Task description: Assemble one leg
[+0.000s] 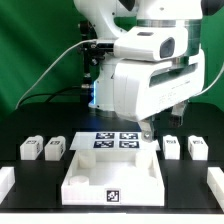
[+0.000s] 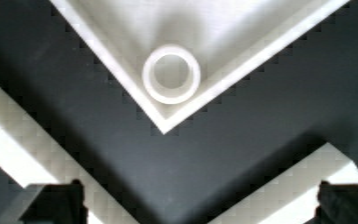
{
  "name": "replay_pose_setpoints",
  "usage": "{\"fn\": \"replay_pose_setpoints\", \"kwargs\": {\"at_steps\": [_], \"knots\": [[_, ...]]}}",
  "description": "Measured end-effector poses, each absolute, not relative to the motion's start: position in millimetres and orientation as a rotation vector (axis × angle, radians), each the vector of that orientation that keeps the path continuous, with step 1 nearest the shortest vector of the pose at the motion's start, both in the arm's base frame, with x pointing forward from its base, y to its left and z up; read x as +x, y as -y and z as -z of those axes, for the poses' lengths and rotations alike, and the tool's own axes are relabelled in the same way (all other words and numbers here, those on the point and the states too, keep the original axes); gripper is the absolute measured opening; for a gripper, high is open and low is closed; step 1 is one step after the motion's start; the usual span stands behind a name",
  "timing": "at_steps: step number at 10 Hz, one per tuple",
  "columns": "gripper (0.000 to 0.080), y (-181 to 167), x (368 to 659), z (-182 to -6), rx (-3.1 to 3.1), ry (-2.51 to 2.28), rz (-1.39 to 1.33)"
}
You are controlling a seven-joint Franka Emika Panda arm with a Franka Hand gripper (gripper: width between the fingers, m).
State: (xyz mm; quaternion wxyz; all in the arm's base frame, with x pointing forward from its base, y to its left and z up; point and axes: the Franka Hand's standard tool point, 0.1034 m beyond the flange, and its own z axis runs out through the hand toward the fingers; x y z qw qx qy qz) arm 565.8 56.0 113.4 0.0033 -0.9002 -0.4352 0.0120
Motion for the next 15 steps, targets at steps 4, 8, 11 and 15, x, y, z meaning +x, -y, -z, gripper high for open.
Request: {"fn": "replay_pose_setpoints", "kwargs": {"at_steps": [4, 8, 11, 15], "knots": [[0.0650, -56, 566, -113.4, -2.822, 1.364, -0.038], [0.0650, -57, 564, -113.2, -2.802, 1.410, -0.035], [0.0650, -44, 516, -109.2, -2.542, 1.899, -0.021], [0.0650, -30, 509, -106.7, -2.176, 2.359, -0.011]]}}
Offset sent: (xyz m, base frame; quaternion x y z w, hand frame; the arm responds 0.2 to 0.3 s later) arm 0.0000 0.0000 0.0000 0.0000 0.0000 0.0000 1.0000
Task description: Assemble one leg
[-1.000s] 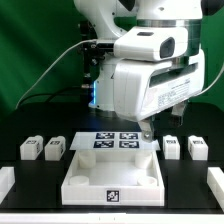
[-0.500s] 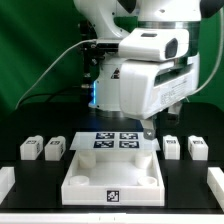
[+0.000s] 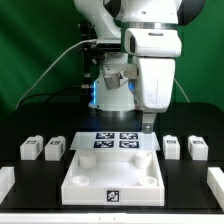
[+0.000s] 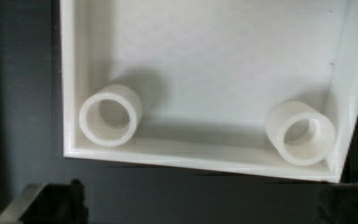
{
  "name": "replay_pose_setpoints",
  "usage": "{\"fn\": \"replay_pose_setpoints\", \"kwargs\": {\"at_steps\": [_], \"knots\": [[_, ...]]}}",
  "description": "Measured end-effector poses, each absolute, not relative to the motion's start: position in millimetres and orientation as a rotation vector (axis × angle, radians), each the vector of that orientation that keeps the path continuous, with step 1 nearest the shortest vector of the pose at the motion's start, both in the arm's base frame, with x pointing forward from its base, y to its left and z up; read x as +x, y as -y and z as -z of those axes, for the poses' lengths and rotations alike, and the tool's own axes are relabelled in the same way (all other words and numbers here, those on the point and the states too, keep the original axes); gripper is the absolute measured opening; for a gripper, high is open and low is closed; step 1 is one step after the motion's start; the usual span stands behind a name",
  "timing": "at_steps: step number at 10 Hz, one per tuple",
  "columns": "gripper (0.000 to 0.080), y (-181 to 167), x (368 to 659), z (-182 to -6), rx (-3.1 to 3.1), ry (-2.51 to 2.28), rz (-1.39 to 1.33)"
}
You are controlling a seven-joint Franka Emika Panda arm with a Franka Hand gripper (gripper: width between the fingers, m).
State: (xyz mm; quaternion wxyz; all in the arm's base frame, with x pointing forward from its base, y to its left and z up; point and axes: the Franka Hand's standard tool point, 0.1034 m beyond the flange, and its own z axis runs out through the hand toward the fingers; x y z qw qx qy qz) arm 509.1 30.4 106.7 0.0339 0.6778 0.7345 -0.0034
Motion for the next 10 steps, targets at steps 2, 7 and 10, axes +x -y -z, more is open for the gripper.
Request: {"fn": "replay_pose_setpoints", "kwargs": {"at_steps": [2, 7, 10], "knots": [[0.0650, -30, 509, -105.9, 2.087, -2.258, 0.012], [0.0650, 13, 431, -27.0, 2.148, -2.258, 0.039], [0.0650, 20, 435, -7.7, 2.218, -2.215, 0.056]]}}
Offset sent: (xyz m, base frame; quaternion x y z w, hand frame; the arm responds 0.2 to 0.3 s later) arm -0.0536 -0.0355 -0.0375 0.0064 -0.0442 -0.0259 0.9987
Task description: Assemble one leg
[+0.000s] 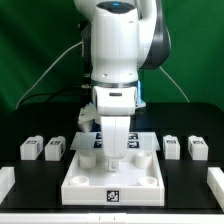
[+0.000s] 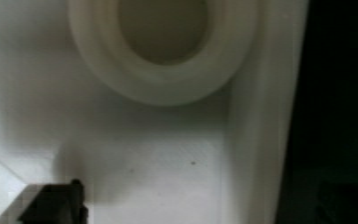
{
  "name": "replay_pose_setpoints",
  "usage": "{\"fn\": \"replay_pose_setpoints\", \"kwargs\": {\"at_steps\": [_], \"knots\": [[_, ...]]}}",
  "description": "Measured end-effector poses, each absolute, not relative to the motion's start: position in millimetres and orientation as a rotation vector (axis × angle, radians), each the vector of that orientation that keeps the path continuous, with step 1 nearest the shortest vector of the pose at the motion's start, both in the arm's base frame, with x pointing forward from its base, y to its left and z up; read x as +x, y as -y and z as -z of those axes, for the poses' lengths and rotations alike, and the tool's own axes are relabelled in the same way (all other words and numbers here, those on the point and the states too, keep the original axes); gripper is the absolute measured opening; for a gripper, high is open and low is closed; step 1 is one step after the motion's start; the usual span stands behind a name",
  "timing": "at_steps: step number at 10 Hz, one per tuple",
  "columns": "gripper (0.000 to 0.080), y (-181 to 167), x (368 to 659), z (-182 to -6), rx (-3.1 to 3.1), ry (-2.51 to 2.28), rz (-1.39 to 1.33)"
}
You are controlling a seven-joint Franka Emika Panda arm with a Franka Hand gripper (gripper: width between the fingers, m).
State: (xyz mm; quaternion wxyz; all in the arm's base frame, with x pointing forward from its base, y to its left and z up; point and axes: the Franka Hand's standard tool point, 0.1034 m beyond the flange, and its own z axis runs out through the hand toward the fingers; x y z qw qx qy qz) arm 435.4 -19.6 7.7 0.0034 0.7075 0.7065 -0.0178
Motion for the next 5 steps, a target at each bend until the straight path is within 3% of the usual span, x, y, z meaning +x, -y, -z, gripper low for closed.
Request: {"fn": "replay_pose_setpoints", "kwargs": {"at_steps": [2, 3, 4, 5], "knots": [[0.0650, 19.8, 435.1, -7.4, 2.219, -2.214, 0.056], [0.0537, 19.9, 435.1, -7.4, 2.219, -2.214, 0.056], [0.0364, 19.9, 435.1, -7.4, 2.219, -2.214, 0.057], [0.0364, 19.9, 435.0, -7.3, 2.220, -2.214, 0.057]]}}
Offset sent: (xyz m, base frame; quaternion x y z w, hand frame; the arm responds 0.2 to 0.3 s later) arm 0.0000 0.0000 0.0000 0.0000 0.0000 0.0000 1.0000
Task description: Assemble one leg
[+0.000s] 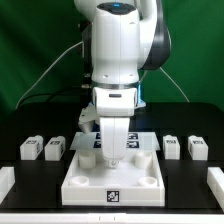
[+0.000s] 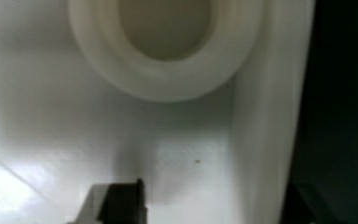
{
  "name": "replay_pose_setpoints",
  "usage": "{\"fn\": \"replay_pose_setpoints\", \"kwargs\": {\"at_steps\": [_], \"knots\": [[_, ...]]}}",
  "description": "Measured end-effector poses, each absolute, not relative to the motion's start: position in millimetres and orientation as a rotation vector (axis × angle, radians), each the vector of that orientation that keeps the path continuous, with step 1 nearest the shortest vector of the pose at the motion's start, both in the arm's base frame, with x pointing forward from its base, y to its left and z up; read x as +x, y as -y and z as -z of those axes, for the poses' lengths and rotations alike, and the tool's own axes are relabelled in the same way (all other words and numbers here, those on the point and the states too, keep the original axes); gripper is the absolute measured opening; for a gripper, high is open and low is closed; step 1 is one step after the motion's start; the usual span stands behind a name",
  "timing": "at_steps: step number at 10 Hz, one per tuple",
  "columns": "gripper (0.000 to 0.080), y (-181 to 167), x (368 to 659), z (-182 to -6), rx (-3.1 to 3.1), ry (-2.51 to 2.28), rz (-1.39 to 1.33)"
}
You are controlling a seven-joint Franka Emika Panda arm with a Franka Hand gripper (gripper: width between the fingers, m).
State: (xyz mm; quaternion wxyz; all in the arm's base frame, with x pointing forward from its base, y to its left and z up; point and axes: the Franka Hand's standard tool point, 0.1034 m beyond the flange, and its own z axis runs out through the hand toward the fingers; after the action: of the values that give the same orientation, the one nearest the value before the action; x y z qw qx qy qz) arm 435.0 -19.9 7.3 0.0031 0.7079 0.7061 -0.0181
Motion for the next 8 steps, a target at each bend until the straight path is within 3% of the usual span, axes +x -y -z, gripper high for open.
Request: {"fn": "replay_pose_setpoints", "kwargs": {"at_steps": [1, 2, 3, 8], "knots": [[0.0156, 19.9, 435.0, -7.3, 2.220, -2.214, 0.057], [0.0156, 19.9, 435.0, -7.3, 2.220, -2.214, 0.057], [0.0057, 19.9, 436.6, -8.1, 2.217, -2.210, 0.048], [0.0057, 19.9, 436.7, -8.1, 2.217, -2.210, 0.048]]}}
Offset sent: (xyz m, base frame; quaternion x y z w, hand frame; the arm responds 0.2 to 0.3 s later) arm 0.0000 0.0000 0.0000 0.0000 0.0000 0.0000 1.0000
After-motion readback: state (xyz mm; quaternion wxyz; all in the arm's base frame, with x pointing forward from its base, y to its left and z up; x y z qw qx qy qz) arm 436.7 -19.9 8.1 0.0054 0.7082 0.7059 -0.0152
